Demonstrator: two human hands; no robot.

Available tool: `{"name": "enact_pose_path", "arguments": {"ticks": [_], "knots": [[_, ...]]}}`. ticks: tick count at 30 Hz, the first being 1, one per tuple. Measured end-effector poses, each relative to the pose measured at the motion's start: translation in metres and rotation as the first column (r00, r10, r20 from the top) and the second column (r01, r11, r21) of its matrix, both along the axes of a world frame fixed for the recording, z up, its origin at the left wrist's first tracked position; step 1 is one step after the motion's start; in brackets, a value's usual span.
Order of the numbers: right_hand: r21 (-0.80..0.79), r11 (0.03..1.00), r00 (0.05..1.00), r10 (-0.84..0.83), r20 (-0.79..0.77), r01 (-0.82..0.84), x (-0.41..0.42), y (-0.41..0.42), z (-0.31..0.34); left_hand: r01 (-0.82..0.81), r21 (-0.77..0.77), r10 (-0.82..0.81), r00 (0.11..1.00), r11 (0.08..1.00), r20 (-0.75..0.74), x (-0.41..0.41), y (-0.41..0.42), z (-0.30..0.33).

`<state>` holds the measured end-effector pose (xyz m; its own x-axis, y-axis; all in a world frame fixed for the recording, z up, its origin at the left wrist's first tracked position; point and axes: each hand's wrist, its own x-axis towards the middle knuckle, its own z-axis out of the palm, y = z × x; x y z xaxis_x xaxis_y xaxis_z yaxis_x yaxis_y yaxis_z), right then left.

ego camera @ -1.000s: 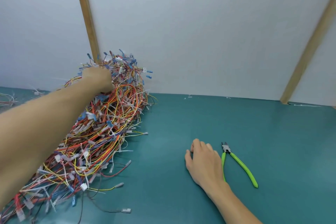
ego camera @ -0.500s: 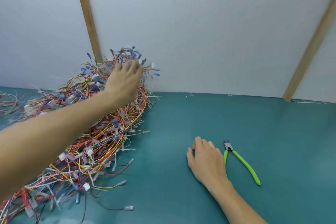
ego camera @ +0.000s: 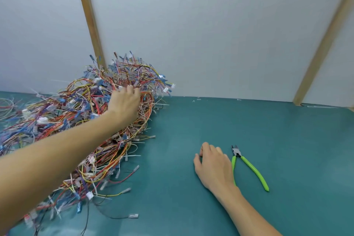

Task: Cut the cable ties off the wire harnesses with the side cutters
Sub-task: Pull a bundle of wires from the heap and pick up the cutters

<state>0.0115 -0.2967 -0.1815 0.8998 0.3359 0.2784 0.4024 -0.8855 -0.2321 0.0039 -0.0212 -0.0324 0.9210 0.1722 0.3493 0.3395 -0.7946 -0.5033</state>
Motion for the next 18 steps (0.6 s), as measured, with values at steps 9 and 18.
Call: {"name": "enact_pose_path", "arguments": {"ticks": [9,18], "knots": [[0.011,1.0,1.0,0.003,0.021,-0.003,0.002,0.0,-0.001,0.008,-0.319,0.045,0.986,0.948,0.159,0.024,0.011,0.047],[0.206,0.974,0.987,-0.069,-0.148,0.099,0.006,-0.002,0.002,0.187,-0.846,-0.431,0.901,0.5,-0.056,0.008,-0.119,0.039]]}}
